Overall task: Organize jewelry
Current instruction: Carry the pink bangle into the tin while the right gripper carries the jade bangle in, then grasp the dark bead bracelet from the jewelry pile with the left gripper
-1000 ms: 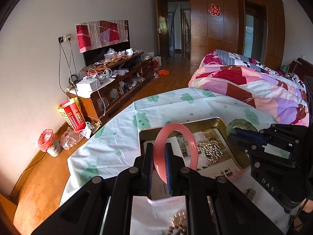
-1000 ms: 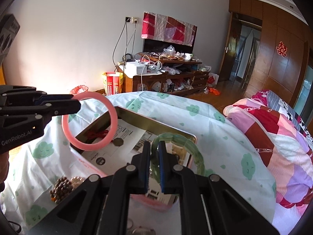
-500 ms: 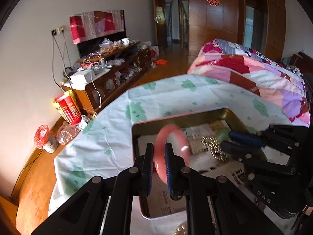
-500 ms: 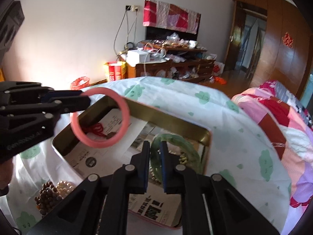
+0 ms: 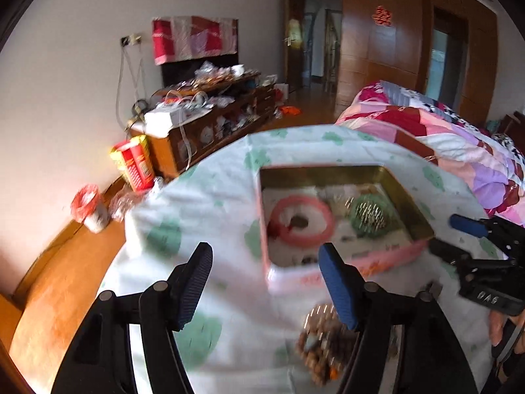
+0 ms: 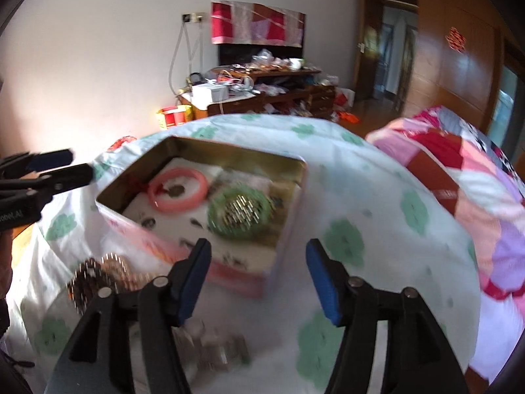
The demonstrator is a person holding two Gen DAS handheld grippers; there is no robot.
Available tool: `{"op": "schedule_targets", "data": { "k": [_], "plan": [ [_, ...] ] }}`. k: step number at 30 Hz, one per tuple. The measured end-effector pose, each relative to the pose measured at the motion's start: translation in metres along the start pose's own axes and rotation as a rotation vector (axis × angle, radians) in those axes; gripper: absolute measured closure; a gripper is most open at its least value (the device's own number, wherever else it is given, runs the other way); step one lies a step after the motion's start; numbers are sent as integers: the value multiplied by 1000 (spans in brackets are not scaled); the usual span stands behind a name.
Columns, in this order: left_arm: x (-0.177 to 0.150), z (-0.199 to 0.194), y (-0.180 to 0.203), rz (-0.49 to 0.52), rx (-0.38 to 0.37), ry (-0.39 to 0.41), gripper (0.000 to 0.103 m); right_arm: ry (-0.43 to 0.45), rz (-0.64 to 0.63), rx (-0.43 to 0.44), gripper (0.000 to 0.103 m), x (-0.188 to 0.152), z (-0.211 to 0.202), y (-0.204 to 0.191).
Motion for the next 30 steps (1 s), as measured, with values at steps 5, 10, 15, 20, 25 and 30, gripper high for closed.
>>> {"op": "schedule_targets", "data": {
  "k": [5, 10, 15, 20, 25, 30],
  "plan": [
    [-30, -7, -4, -44, 10, -49, 36, -23, 30, -23, 37, -22, -13, 7],
    [-48, -10, 0, -64, 5, -66, 35, -28, 53, -20, 36, -39, -19, 5],
    [-49, -14, 14, -37, -13, -55, 36, -43, 44, -46, 35, -48, -11, 4],
    [-60, -5, 29, 5, -25, -77, 36, -19, 50, -56, 29, -48, -15, 6],
    [-69, 3, 37, 22, -58, -105, 56, -12, 32, -69, 29, -50, -16, 5],
    [-68, -1, 43, 30, -88, -94, 89, -13, 25, -75, 28, -50, -15, 3]
  ]
}}
Point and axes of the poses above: each gripper's, at about its wrist camera, not at the fingertips, and z roughly the way its jaws point, y to its right, x to its top, the point moved 7 cm from there along z, roughly the way its jaws point, and after that the axes turned 4 degrees about z, right-handed, at the moved point
